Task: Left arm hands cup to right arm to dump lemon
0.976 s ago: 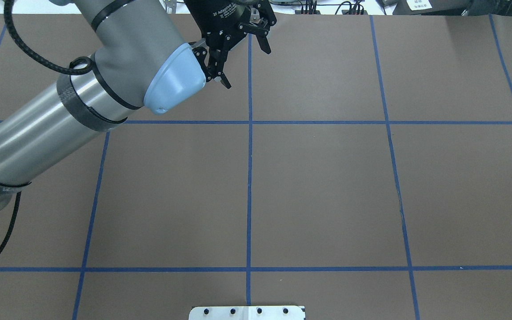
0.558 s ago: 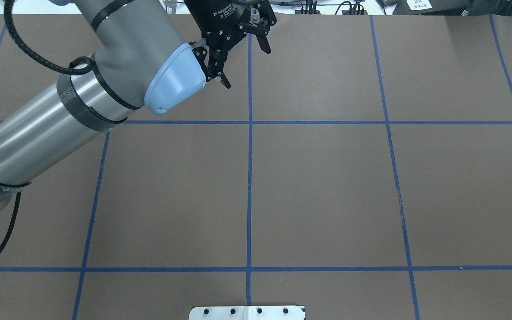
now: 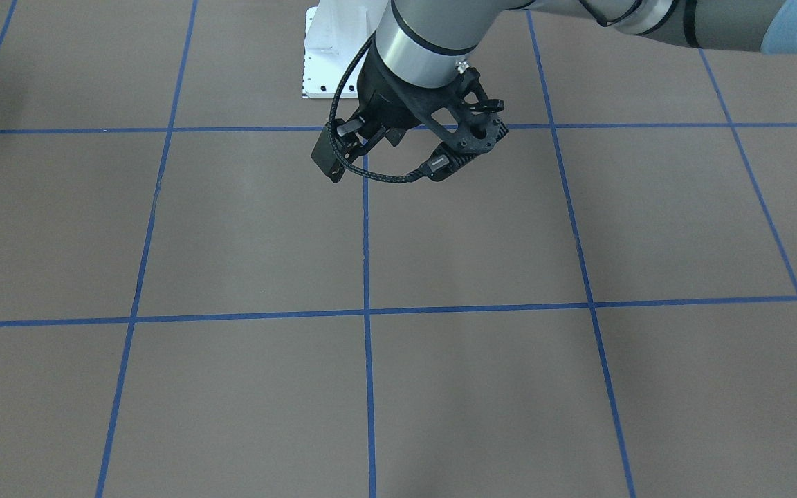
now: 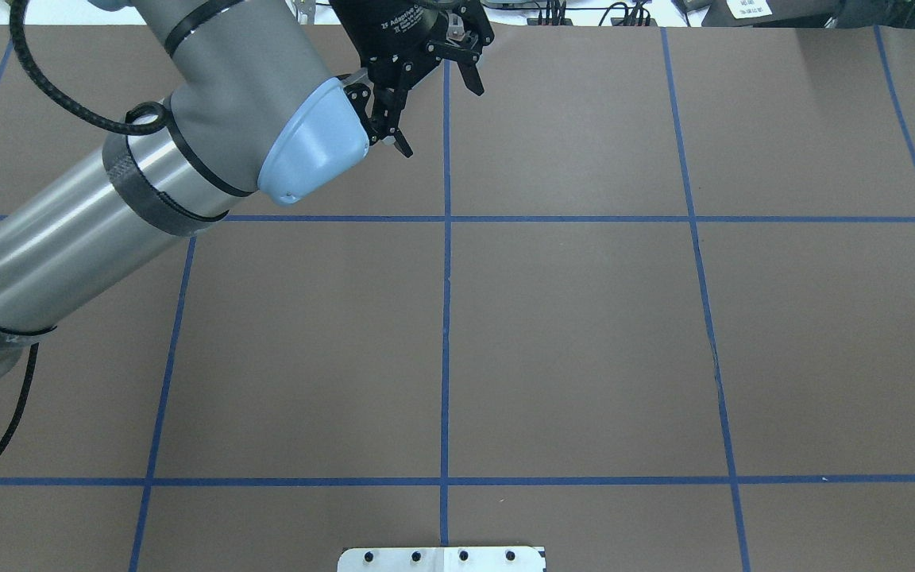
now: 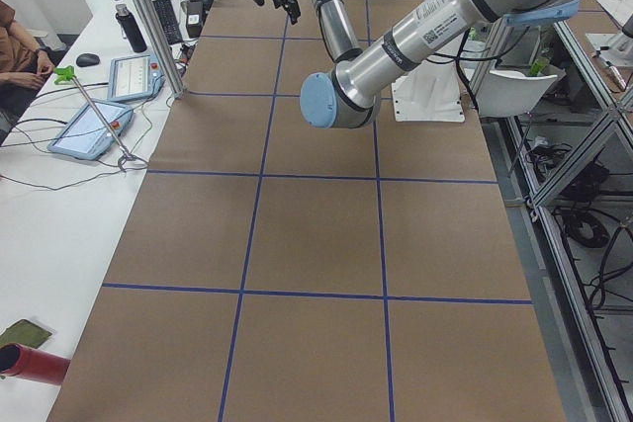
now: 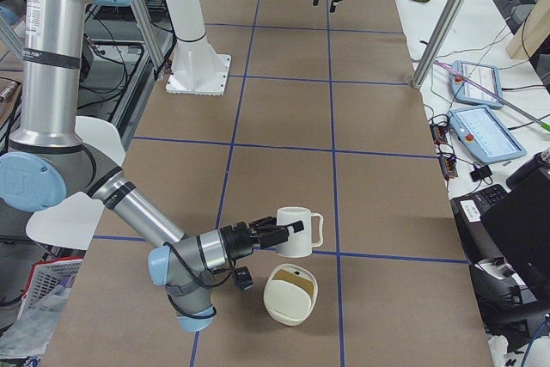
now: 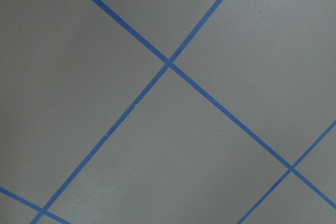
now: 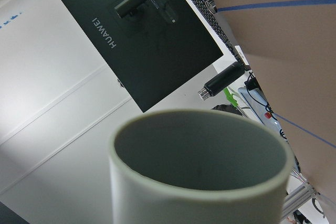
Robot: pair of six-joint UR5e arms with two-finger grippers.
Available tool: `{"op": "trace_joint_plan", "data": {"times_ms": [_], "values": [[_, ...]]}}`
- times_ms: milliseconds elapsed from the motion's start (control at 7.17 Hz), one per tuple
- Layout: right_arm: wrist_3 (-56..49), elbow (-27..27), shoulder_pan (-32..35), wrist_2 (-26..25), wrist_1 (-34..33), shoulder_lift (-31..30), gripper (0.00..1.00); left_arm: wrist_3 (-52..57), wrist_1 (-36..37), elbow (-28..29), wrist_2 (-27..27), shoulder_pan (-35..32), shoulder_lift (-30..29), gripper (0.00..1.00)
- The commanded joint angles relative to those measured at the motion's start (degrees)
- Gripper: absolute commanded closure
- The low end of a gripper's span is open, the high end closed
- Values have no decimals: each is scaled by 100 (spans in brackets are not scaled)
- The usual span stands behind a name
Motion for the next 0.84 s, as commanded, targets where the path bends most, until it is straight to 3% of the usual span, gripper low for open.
{"op": "trace_joint_plan", "data": {"times_ms": [0, 558, 697], "values": [[-40, 87, 0, 16, 32, 51, 100, 1, -5, 5, 16, 16, -12, 0], [-942, 518, -35, 148, -90, 78, 100, 1, -5, 5, 16, 42, 23, 0], [-1407, 788, -35, 340, -447, 87, 100, 1, -5, 5, 16, 51, 32, 0]]}}
